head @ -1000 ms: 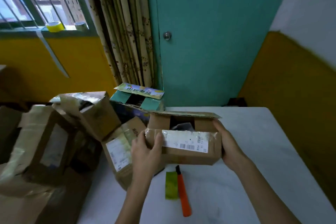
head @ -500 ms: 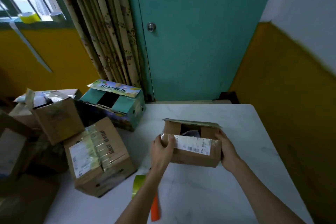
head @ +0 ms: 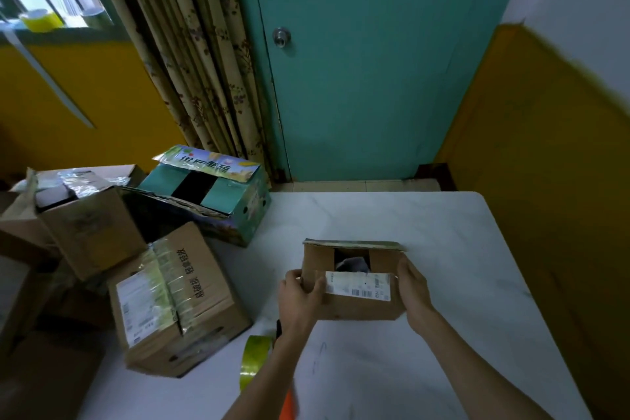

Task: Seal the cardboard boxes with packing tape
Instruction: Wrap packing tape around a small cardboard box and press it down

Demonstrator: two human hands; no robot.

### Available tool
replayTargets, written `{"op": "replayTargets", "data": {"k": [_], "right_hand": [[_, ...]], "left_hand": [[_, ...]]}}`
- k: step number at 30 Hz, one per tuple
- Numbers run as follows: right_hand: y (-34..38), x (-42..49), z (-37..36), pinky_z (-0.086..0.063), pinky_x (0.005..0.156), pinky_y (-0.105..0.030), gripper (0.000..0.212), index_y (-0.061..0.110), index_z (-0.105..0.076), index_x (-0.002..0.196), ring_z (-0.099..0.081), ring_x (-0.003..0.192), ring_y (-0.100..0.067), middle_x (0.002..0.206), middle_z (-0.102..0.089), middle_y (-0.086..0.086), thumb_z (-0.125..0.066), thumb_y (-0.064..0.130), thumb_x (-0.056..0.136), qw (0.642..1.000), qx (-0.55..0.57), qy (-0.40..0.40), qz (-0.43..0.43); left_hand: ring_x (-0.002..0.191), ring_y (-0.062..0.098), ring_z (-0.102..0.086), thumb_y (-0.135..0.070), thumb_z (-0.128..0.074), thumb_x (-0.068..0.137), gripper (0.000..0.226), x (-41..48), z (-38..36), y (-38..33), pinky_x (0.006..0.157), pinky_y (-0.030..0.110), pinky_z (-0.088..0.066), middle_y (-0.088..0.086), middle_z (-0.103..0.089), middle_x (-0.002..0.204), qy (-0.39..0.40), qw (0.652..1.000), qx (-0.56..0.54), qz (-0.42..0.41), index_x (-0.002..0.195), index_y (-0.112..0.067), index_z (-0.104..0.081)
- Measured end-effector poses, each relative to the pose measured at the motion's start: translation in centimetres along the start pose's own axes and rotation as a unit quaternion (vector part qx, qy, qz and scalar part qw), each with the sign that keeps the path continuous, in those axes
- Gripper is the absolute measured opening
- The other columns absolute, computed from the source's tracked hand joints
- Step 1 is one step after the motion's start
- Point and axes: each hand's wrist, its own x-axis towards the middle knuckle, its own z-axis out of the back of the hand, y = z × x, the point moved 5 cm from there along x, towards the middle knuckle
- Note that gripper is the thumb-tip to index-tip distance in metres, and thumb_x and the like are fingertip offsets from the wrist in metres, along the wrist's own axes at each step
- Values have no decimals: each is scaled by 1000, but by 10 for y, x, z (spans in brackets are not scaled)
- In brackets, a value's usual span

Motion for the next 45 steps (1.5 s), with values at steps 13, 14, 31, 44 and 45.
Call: {"op": "replayTargets", "data": {"k": [13,14,31,44,45], "right_hand": [[-1,6,-1,-52,65,-29,23,18,-71,107,-70,83,-19,94,-74,-3,-58,35,99,998,-29,54,13],[-2,6,0,-51,64,-28,18,19,-70,108,-70,82,-16,95,-74,-1,-59,29,99,997,-46,52,34],[-19,13,-47,14,113,-60,91,18,13,156,24,147,-38,163,23,-9,19,66,80,714,-656,-9,246],[-10,4,-58,-24,111,-68,92,12,-34,153,-23,148,-40,161,-25,-14,6,69,93,672,-678,44,294],[-9,5,-60,-14,115,-65,100,14,-21,157,-9,151,-38,165,-12,-12,16,73,86,674,-673,49,301]], "left_hand": [[126,18,-49,-44,-40,106,51,12,31,-11,103,36,-43,11,-48,148,-25,990,-134,-32,150,-17,-42],[136,19,-43,-45,-39,107,54,14,30,-21,111,40,-38,8,-41,155,-20,991,-113,-61,154,-19,-36],[145,32,37,-66,19,81,76,5,-22,-16,113,52,26,7,36,160,124,858,449,-217,148,-30,27],[142,34,42,-71,23,79,80,5,-21,-14,112,54,28,11,42,155,113,864,440,-217,149,-33,27],[142,35,40,-70,20,80,79,5,-21,-15,111,53,28,12,41,155,120,862,445,-213,149,-32,27]]}}
